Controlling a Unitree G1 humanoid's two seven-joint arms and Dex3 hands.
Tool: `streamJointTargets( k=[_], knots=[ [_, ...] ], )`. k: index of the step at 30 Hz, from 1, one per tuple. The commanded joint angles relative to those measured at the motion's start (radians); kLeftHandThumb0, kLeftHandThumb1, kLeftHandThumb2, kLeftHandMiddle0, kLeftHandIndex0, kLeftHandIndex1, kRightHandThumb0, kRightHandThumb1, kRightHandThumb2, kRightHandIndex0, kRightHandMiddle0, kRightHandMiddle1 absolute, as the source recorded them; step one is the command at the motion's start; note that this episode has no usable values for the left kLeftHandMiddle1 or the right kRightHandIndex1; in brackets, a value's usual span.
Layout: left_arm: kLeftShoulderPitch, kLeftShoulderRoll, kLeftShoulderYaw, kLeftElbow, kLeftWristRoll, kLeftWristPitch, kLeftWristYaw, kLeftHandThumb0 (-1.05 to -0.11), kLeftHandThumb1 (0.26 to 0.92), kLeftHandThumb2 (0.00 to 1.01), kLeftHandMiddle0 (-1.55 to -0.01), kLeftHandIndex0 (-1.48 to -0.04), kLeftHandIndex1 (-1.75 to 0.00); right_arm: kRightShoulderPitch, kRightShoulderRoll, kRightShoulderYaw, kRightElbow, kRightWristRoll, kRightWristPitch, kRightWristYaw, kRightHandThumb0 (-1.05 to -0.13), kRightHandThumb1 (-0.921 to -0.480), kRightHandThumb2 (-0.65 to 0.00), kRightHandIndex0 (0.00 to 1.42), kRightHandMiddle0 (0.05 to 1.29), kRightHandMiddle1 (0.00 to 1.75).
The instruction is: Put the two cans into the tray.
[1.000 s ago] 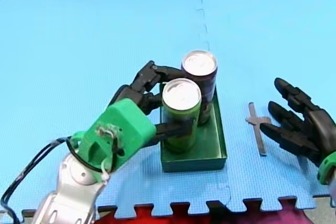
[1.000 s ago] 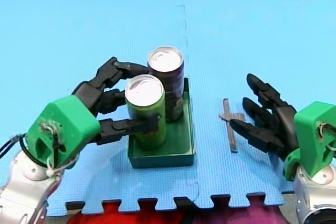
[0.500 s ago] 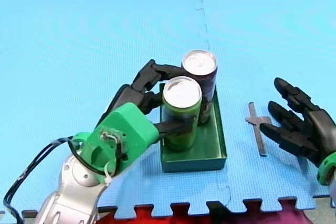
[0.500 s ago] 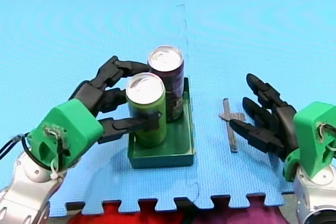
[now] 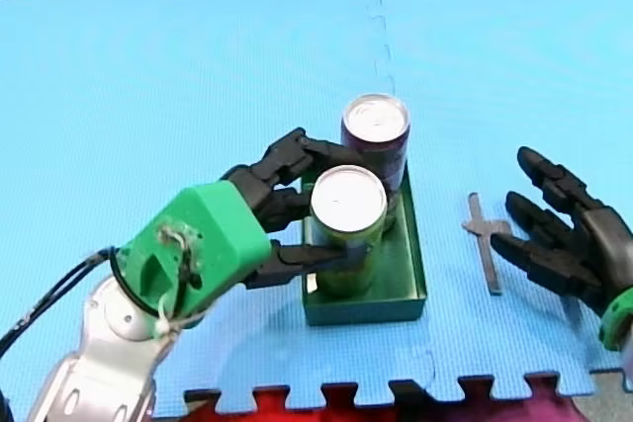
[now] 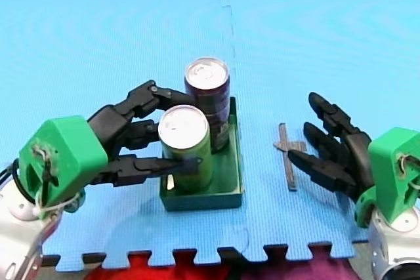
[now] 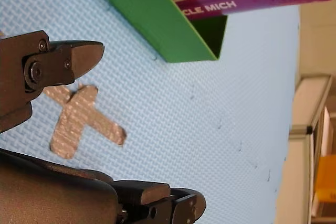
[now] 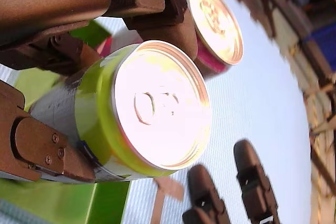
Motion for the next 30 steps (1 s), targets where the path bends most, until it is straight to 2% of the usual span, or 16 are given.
streamJointTargets(
  k=[1,2,8,13,19,22,24,25,27,29,30],
  knots=[
    [0.002,0.011,0.007,-0.025,-0.017,0.023,-0.014,-0.828,0.783,0.02,-0.43,-0.15,0.00,-0.001,-0.006,-0.002,0.005,0.000,-0.001,0.002,-1.048,-0.921,-0.142,0.25,0.20,0.00],
    [0.004,0.010,0.008,-0.030,-0.020,0.026,-0.014,-0.772,0.752,0.01,-0.41,-0.15,0.00,-0.002,-0.007,-0.002,0.005,0.000,-0.001,0.002,-1.048,-0.921,-0.142,0.25,0.19,0.00],
    [0.019,-0.013,0.032,-0.020,-0.067,0.003,-0.009,-0.602,0.639,0.00,-0.36,-0.15,0.00,-0.001,-0.009,-0.004,0.005,0.001,-0.001,0.005,-1.048,-0.921,-0.142,0.24,0.19,0.00],
    [0.016,-0.017,0.043,0.004,-0.096,-0.020,-0.015,-0.571,0.618,0.00,-0.34,-0.15,0.00,-0.001,-0.006,-0.005,0.006,0.002,-0.001,0.002,-1.048,-0.921,-0.141,0.24,0.19,0.00],
    [0.009,-0.023,0.047,0.013,-0.106,-0.002,-0.006,-0.598,0.619,0.00,-0.31,-0.15,0.00,0.000,-0.006,-0.007,0.004,0.004,-0.001,0.004,-1.048,-0.921,-0.139,0.24,0.19,0.00],
    [0.009,-0.035,0.048,0.020,-0.098,-0.007,0.017,-0.625,0.627,0.00,-0.29,-0.14,0.00,0.001,-0.006,-0.007,0.003,0.004,-0.002,0.004,-1.048,-0.921,-0.138,0.24,0.19,0.00],
    [0.013,-0.053,0.044,0.031,-0.073,-0.040,0.061,-0.669,0.641,0.01,-0.29,-0.14,0.00,0.002,-0.005,-0.007,0.003,0.003,-0.003,0.004,-1.048,-0.921,-0.138,0.24,0.19,0.00],
    [0.015,-0.062,0.042,0.038,-0.059,-0.062,0.085,-0.731,0.659,0.01,-0.28,-0.14,0.00,0.002,-0.005,-0.006,0.003,0.003,-0.003,0.003,-1.048,-0.921,-0.138,0.24,0.19,0.00],
    [0.021,-0.075,0.028,0.052,-0.005,-0.117,0.146,-0.925,0.736,0.03,-0.27,-0.13,0.00,0.002,-0.004,-0.007,0.003,0.003,-0.004,0.003,-1.048,-0.921,-0.138,0.24,0.19,0.00],
    [0.024,-0.075,0.013,0.056,0.045,-0.141,0.186,-1.022,0.782,0.03,-0.26,-0.13,0.00,0.003,-0.004,-0.007,0.004,0.004,-0.004,0.003,-1.048,-0.921,-0.139,0.24,0.19,0.00],
    [0.025,-0.073,0.008,0.056,0.063,-0.146,0.197,-1.035,0.789,0.03,-0.25,-0.13,0.00,0.003,-0.005,-0.008,0.004,0.005,-0.004,0.004,-1.048,-0.921,-0.139,0.24,0.19,0.00]
  ],
)
